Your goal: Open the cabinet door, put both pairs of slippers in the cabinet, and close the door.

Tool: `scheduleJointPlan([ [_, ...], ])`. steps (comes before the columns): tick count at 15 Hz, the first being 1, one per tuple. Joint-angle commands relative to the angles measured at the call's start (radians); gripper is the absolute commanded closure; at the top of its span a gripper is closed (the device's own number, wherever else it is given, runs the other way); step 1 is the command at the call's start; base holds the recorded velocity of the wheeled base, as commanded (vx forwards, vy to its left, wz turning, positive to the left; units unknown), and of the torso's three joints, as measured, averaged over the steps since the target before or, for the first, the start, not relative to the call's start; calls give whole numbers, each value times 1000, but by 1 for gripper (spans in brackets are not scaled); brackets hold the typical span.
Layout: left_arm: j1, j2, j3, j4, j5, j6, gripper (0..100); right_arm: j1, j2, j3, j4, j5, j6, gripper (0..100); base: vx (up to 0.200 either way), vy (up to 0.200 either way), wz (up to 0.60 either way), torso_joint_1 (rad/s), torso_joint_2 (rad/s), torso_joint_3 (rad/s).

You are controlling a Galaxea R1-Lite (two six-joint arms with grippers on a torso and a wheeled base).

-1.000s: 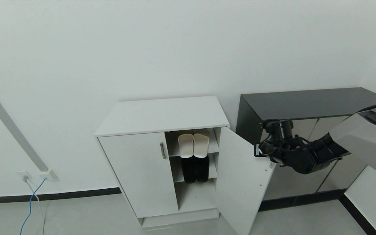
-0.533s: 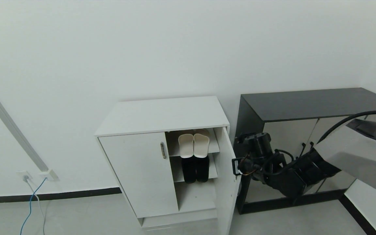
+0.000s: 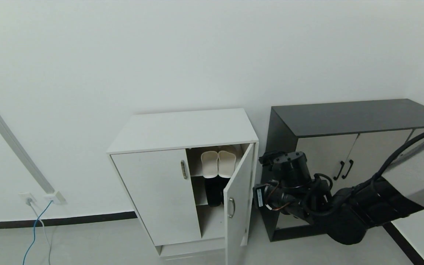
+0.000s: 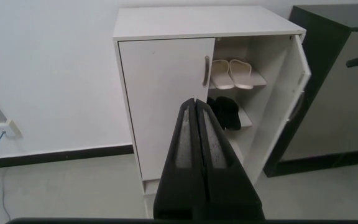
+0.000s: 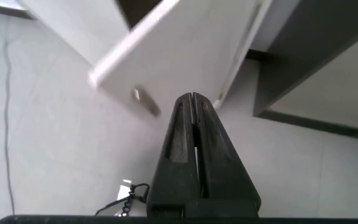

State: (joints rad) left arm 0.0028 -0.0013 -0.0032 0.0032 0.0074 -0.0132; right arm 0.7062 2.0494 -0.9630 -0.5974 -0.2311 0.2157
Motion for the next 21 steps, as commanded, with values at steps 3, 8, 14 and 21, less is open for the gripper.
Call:
scheduleJointPlan([
  [3, 0, 1, 0, 0, 0, 1, 100, 29, -49, 26, -1, -5, -21, 100, 0, 0, 200, 1, 1, 2],
  [8, 0, 1, 0, 0, 0, 1, 100, 30, -46, 46, -2, 27, -24, 100, 0, 0, 600, 0, 3, 2],
  [14, 0, 1, 0, 0, 0, 4, 100, 30, -44, 104, -24, 19, -42, 100, 0, 0, 0, 0, 0, 0],
  [21, 0, 1, 0, 1, -4, 6, 100, 30, -71, 242, -130, -5, -45, 100, 0, 0, 0, 0, 0, 0],
])
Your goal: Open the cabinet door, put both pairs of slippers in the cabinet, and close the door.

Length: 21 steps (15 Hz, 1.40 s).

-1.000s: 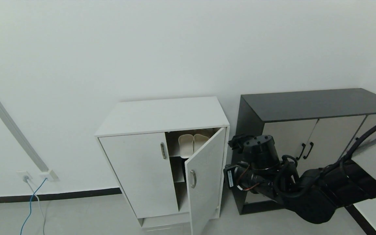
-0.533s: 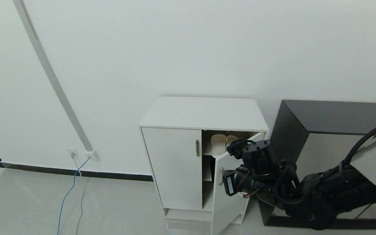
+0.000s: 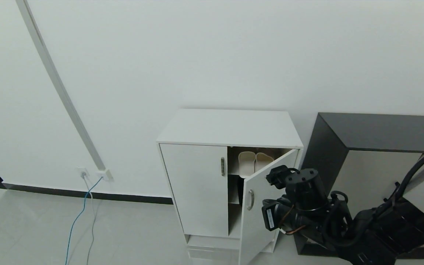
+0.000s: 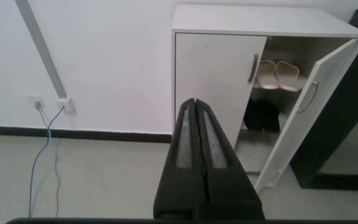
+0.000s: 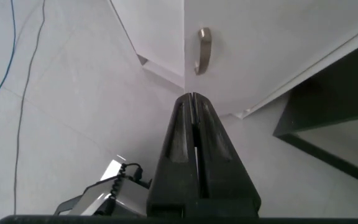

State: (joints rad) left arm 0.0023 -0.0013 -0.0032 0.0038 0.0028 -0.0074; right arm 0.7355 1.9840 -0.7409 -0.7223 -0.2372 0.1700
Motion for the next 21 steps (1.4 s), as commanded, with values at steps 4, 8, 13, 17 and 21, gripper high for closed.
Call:
scheduleJointPlan([
  [4, 1, 1, 0, 1, 0, 0, 100, 2, -17, 103, -66, -5, -21, 100, 200, 0, 0, 2, 2, 6],
  [8, 1, 1, 0, 1, 0, 0, 100, 5, -19, 166, -115, -16, -23, 100, 150, 0, 0, -3, -2, 7],
  [13, 1, 1, 0, -1, 0, 0, 100, 18, 24, 150, -120, -14, -23, 100, 0, 0, 0, 0, 0, 0],
  [17, 1, 1, 0, -1, 2, 0, 100, 13, 116, 103, -181, -13, -18, 100, 0, 0, 0, 0, 0, 0],
  [21, 1, 1, 0, -1, 2, 0, 100, -27, 217, 15, -201, -11, -27, 100, 0, 0, 0, 0, 0, 0],
])
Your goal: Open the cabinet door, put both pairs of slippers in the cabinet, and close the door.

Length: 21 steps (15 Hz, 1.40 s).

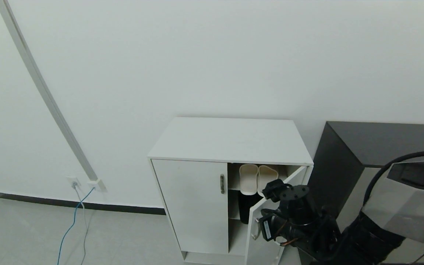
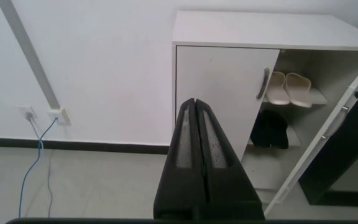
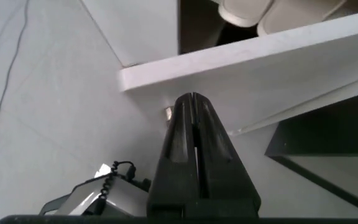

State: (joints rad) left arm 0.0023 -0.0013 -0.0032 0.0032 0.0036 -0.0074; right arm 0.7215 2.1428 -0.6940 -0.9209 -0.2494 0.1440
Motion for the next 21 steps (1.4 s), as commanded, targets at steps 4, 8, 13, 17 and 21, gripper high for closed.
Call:
scheduleJointPlan([
  [4, 1, 1, 0, 0, -1, 0, 100, -51, 126, -150, -3, 5, -4, 100, 0, 0, 0, 0, 0, 0],
  [8, 1, 1, 0, 0, -1, 0, 100, -89, 187, -275, 4, 7, -4, 100, 0, 0, 0, 0, 0, 0],
  [13, 1, 1, 0, 0, -1, 0, 100, -132, 249, -383, 8, 9, -12, 100, 0, 0, 0, 0, 0, 0],
  [17, 1, 1, 0, 0, 1, 0, 100, -139, 252, -397, 14, 9, -11, 100, 0, 0, 0, 0, 0, 0],
  [21, 1, 1, 0, 0, -1, 0, 100, -145, 253, -412, 14, 9, -11, 100, 0, 0, 0, 0, 0, 0],
])
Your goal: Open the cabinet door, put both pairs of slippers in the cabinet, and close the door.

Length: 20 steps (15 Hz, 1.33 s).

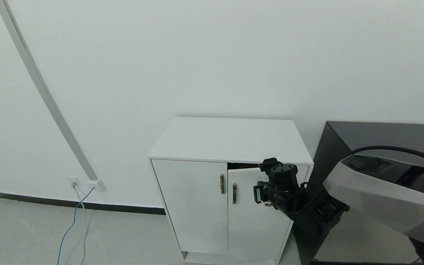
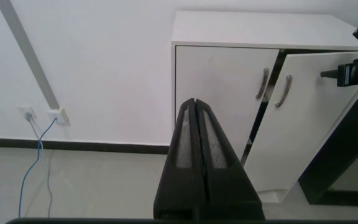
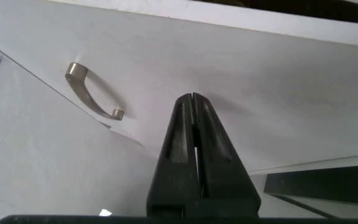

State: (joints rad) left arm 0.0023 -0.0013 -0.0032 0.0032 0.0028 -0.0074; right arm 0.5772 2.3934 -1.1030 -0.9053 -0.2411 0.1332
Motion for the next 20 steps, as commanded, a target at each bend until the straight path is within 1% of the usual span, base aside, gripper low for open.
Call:
scheduleJointPlan([
  [1, 1, 1, 0, 0, 0, 0, 100, -2, 4, -8, 0, 0, 0, 100, 0, 0, 0, 0, 0, 0],
  [20, 1, 1, 0, 0, 0, 0, 100, -22, 23, -78, 6, 0, -15, 100, 0, 0, 0, 0, 0, 0],
])
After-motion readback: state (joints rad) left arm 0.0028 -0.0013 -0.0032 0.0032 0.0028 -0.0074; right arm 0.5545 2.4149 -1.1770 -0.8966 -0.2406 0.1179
